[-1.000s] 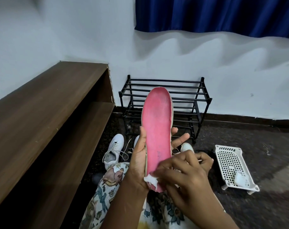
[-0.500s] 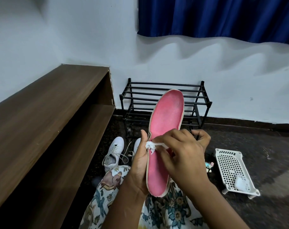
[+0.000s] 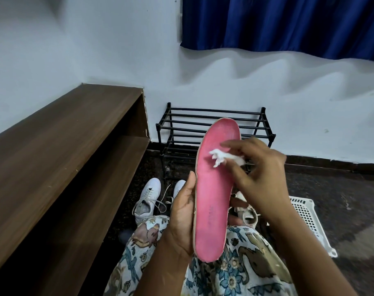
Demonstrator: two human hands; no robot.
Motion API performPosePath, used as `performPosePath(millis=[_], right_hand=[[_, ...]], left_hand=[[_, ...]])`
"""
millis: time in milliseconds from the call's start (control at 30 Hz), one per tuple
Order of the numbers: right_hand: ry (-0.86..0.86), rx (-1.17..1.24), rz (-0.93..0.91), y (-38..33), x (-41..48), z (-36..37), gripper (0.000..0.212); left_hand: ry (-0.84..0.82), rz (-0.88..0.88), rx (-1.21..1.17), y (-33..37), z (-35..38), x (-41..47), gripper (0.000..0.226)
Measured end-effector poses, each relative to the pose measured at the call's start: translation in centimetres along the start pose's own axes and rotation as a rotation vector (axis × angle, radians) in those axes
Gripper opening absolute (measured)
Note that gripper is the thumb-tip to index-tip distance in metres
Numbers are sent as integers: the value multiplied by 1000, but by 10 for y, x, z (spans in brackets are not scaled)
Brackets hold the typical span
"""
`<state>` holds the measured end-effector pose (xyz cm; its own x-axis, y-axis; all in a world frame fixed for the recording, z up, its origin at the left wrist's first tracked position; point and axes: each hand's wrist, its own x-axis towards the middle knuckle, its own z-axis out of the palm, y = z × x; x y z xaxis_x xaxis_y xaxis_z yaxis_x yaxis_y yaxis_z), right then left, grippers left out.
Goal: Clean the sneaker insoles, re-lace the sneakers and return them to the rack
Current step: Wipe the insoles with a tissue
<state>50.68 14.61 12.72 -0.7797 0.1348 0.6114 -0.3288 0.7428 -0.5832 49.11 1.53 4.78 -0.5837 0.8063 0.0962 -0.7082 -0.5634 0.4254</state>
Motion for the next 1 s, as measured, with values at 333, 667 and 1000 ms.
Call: performPosePath(millis=[333,667,1000], right_hand=[[-177,-301,-181,-7,-25,24,24],[-134,-216,-164,10,-23,19,18],[13,-407,-78,16,30,32,15]], left_hand=[[88,102,-73,-9,4,5,69],[97,51,55,-10,-9,11,63],[38,72,79,-8,-10,14,63]])
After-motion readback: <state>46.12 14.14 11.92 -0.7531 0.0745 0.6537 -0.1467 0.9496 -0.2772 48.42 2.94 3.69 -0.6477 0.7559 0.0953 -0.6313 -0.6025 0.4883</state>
